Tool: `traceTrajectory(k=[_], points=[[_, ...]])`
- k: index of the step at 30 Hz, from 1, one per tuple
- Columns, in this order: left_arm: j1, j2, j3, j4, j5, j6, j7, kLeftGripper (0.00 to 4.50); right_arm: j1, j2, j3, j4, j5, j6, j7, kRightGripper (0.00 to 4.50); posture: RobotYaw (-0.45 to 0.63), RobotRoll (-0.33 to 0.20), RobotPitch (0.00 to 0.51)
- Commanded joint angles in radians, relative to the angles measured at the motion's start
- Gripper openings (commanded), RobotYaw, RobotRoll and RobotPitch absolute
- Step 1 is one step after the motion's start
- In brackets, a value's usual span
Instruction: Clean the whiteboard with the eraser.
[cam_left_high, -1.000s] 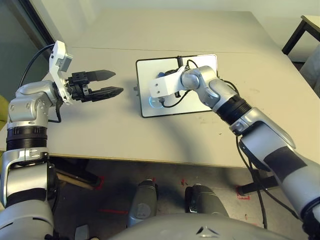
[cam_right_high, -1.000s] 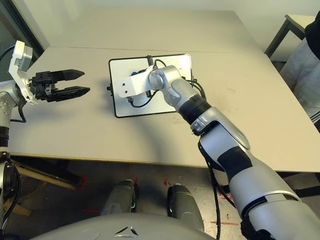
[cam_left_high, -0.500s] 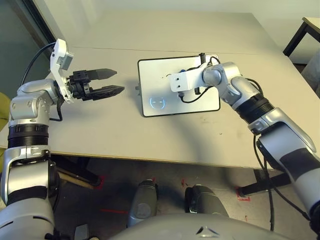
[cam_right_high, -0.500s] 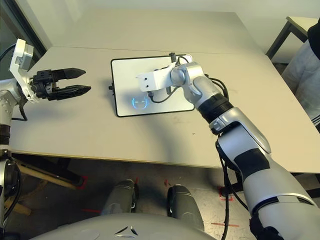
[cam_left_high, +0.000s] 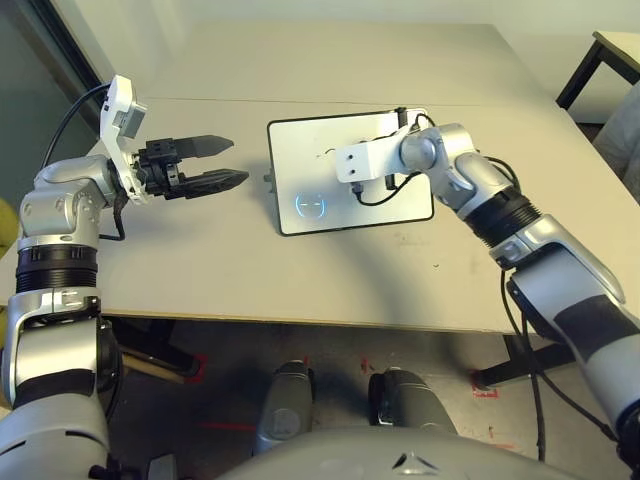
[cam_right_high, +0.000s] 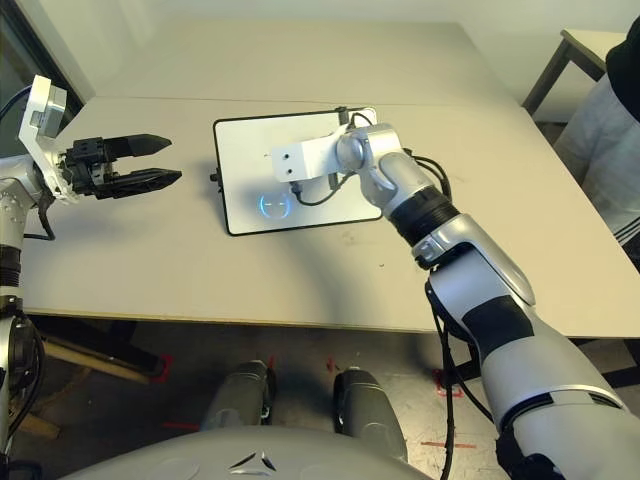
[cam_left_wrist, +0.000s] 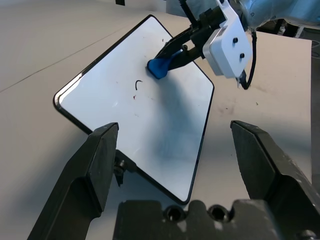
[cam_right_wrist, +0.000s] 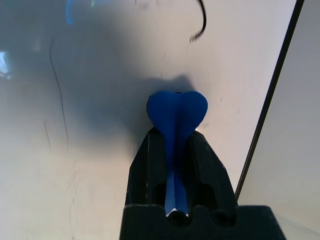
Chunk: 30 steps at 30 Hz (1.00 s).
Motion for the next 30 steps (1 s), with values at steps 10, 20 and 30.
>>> traceTrajectory(k=[10,20,30], points=[[0.016,0.003,0.001,-0.016,-0.002,0.002,0.002,4.50,-0.096,0.094,0.025,0.144,-0.003,-0.044,-0.037,0.30,0.33,0.000,0.026],[0.034,0.003,0.013,-0.038,-0.009,0.009,0.014,4.50,-0.117,0.144,0.042,0.183,-0.003,-0.077,-0.048,0.30,0.34,0.000,0.026],[0.049,0.004,0.022,-0.056,-0.016,0.017,0.025,4.50,-0.117,0.182,0.053,0.213,-0.013,-0.093,-0.057,0.30,0.35,0.000,0.026]])
